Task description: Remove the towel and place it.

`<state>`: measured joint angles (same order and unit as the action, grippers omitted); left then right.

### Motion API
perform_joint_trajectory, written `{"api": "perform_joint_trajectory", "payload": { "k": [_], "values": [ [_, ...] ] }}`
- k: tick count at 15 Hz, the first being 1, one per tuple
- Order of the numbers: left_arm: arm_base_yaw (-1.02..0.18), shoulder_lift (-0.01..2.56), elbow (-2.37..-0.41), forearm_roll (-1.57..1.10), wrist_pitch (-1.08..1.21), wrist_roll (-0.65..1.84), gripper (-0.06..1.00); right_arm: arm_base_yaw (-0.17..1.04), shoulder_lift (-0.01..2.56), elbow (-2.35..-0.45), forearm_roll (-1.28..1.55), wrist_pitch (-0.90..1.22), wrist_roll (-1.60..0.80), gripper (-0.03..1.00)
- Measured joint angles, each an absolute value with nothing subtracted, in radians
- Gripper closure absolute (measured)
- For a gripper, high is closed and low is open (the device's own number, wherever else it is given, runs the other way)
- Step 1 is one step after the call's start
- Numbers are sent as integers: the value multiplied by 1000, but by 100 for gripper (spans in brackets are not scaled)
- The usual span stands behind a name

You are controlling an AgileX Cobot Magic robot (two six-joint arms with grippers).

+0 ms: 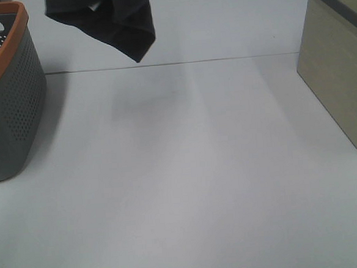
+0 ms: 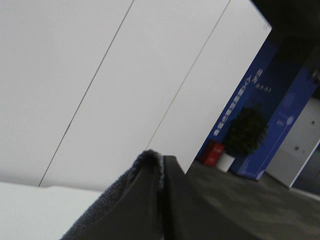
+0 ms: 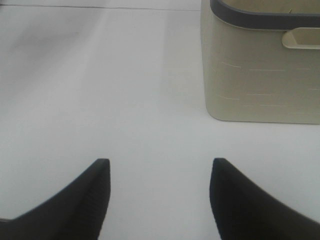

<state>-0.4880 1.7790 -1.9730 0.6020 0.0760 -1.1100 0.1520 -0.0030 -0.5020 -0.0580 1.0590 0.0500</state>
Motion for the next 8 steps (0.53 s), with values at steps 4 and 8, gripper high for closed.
{"api": "perform_joint_trajectory", "payload": {
  "k": [4,8],
  "values": [
    [-578,1842,-1973,635,223,-1034,94,152,-3,-502,-41,1059,50,37],
    [-624,1912,-1968,606,360,-930,94,152,-3,-509,45,1041,16,37]
  ]
}}
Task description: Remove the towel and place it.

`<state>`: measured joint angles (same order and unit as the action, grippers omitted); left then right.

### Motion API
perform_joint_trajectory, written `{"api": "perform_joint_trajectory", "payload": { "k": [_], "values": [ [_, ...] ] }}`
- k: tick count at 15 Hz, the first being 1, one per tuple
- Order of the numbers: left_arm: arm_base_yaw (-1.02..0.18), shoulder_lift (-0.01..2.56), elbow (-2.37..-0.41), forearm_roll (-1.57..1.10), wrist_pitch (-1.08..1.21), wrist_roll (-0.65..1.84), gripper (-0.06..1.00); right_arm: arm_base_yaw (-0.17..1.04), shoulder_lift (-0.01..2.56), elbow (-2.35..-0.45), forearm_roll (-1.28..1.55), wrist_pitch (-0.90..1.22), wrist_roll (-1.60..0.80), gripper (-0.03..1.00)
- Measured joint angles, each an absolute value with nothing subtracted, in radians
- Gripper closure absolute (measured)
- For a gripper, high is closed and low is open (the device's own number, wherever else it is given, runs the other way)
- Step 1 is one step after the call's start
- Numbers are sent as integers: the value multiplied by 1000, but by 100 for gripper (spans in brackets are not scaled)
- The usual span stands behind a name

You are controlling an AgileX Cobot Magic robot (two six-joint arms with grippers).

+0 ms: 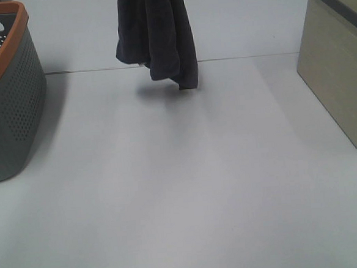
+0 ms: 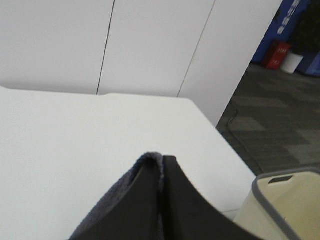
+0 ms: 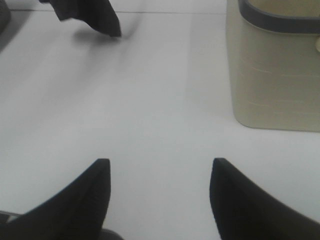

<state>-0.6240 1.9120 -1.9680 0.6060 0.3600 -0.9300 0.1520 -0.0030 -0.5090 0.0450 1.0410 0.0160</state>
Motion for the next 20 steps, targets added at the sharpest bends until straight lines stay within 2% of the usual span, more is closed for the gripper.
{"api": "perform_joint_trajectory", "payload": {
  "k": [2,4,5,7,9,14,16,19,20],
  "values": [
    [-626,1939,-1967,557,423,-884,94,152,60,-522,184,928,-16,37],
    [-626,1957,-1967,529,468,-846,94,152,191,-522,309,809,-177,39],
    [-626,1976,-1967,515,506,-837,94,152,359,-522,456,708,-397,40],
    [-626,1993,-1967,499,521,-831,94,152,492,-522,595,621,-564,40],
    [-626,2012,-1967,471,538,-785,94,152,681,-522,803,543,-842,40],
    [-626,2015,-1967,397,603,-514,94,153,1119,-522,1436,525,-1578,40],
    [-626,2015,-1967,356,616,-453,94,201,1275,-532,1666,515,-1847,40],
    [-626,2015,-1967,310,616,-403,94,342,1474,-626,1722,409,-1987,40],
    [-626,2015,-1967,294,621,-384,94,403,1617,-749,1728,272,-1950,40]
  ]
}}
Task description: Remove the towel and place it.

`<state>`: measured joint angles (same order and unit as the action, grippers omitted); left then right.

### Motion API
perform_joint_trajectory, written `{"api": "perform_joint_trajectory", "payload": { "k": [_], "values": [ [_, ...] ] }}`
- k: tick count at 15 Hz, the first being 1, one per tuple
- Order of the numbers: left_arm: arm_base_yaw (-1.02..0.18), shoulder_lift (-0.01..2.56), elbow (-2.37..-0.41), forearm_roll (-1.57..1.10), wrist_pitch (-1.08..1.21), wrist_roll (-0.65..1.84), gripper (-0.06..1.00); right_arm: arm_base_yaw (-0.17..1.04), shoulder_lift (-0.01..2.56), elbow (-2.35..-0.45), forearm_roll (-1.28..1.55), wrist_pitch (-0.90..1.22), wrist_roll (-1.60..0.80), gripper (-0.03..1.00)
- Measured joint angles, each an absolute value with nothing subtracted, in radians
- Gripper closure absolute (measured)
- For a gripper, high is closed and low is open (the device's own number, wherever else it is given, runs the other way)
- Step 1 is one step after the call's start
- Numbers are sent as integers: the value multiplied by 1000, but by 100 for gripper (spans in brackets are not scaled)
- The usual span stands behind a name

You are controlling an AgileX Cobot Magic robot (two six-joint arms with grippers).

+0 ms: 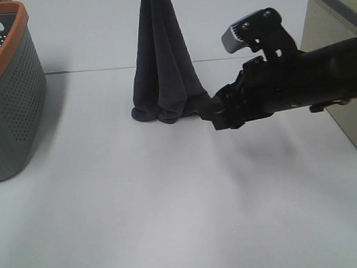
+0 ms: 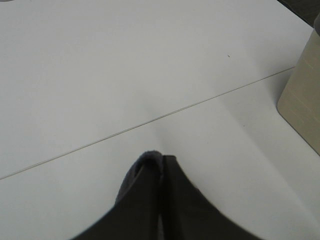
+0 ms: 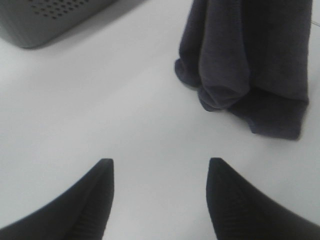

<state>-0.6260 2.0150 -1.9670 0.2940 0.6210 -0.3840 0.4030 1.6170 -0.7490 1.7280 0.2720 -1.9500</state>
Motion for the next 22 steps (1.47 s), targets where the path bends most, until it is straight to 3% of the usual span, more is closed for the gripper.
{"api": "perform_joint_trajectory", "payload": {
  "k": [8,22],
  "values": [
    [-626,2015,-1967,293,632,-379,94,417,1989,-1109,1740,148,-1885,40],
    [-626,2015,-1967,288,617,-383,94,417,2181,-1270,1744,215,-1830,44]
  ]
}}
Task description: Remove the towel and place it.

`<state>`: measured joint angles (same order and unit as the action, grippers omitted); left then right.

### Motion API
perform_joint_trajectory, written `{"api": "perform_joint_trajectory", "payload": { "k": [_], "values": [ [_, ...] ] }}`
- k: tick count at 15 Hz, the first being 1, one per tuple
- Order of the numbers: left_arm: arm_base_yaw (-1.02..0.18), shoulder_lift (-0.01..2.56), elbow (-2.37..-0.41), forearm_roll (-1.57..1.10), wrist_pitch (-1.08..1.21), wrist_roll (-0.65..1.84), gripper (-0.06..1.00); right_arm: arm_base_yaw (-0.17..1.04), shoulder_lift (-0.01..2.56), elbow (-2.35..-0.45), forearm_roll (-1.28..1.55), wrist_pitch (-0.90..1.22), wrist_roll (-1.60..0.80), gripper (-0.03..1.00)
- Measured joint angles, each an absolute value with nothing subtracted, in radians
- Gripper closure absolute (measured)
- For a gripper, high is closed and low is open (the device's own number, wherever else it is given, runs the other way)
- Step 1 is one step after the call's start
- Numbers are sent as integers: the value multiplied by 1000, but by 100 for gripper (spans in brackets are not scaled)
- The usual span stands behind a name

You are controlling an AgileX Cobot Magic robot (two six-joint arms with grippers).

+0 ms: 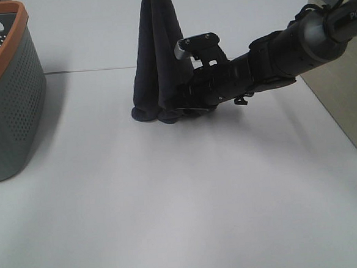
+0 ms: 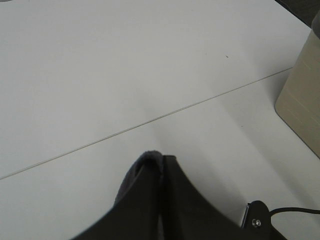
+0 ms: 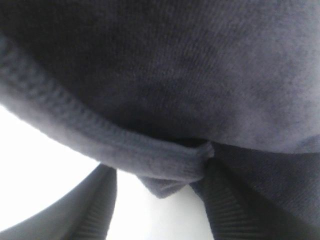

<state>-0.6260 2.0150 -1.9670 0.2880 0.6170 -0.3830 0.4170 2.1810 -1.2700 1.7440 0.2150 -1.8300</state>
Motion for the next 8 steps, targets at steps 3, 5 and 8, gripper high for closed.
{"api": "perform_joint_trajectory", "payload": {
  "k": [3,5,8],
  "values": [
    [-626,2015,-1967,288,596,-393,94,417,2183,-1270,1744,229,-1851,52],
    [-626,2015,-1967,288,586,-400,94,417,2192,-1270,1744,230,-1852,66],
    [-626,2015,-1967,286,579,-409,94,417,2194,-1270,1744,235,-1852,93]
  ]
}}
